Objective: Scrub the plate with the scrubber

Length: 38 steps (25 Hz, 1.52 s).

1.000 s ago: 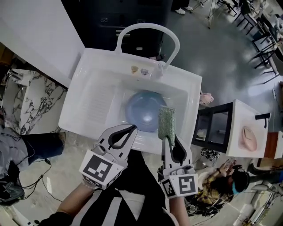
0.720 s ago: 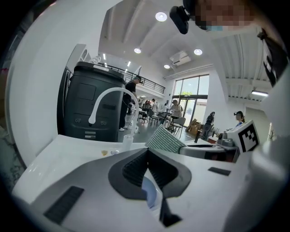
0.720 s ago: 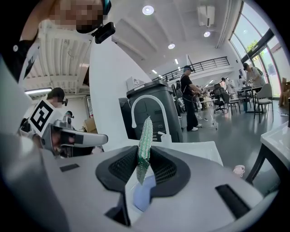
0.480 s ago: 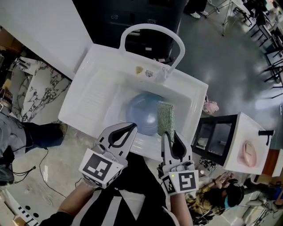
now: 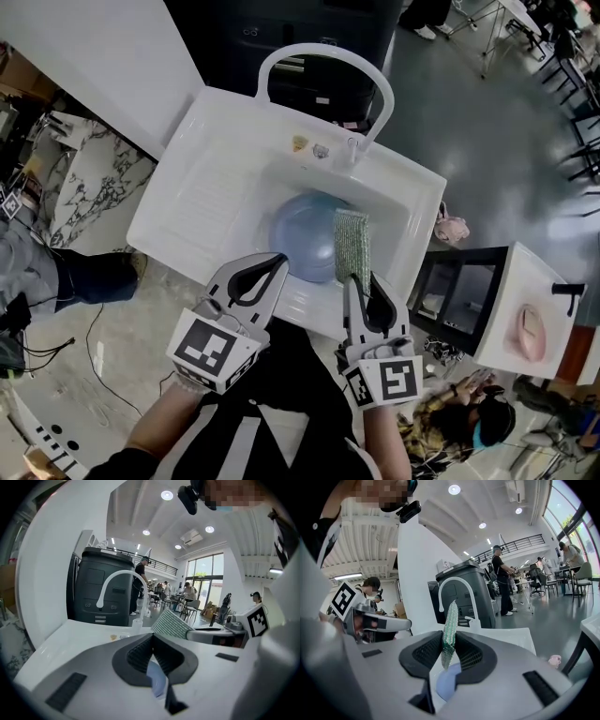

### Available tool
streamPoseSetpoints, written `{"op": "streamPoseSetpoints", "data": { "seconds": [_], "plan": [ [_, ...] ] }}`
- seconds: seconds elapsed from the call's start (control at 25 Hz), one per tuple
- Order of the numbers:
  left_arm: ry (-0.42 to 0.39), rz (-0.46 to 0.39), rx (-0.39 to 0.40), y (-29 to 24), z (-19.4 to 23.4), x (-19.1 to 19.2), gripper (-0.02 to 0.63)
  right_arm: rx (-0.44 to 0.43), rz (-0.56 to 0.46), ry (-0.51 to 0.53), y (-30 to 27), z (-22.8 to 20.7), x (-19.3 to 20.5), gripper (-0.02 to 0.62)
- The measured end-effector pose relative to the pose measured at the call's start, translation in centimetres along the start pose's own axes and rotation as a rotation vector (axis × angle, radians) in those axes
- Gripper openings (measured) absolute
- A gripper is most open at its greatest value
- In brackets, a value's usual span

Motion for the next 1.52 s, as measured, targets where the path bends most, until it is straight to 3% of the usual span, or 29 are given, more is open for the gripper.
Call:
{"op": "streamPoseSetpoints", "data": {
  "seconds": [0.72, 0.96, 1.36, 1.52],
  "plan": [
    [0.023, 0.074, 0.09, -2.8, 2.6, 2.0, -0.002, 0.065, 0.04, -0.025, -2.1, -0.2, 1.5, 0.091],
    [0.08, 0.141, 0.137, -4.8, 4.3, 3.8, -0.002, 0.1, 0.072, -0.038, -3.3, -0.8, 2.6, 0.091],
    [0.268, 0.335, 0.106, -8.5, 7.3, 8.0, -0.002, 0.138, 0.121, -0.042, -5.1, -1.1, 4.5, 0.091],
    [0.306, 0.415, 0.088, -9.6, 8.0, 9.5, -0.002, 0.146, 0.135, -0.047, -5.5, -1.1, 5.1, 0.091]
  ]
}}
Point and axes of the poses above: the fingertips, and each gripper's own axes: y backward along the fingers, z to its left, x out of its underside, the point moved 10 cm from there along y, backward along the fingers, and after that the axes turned 15 degrees about -x, right-handed, at the moved point
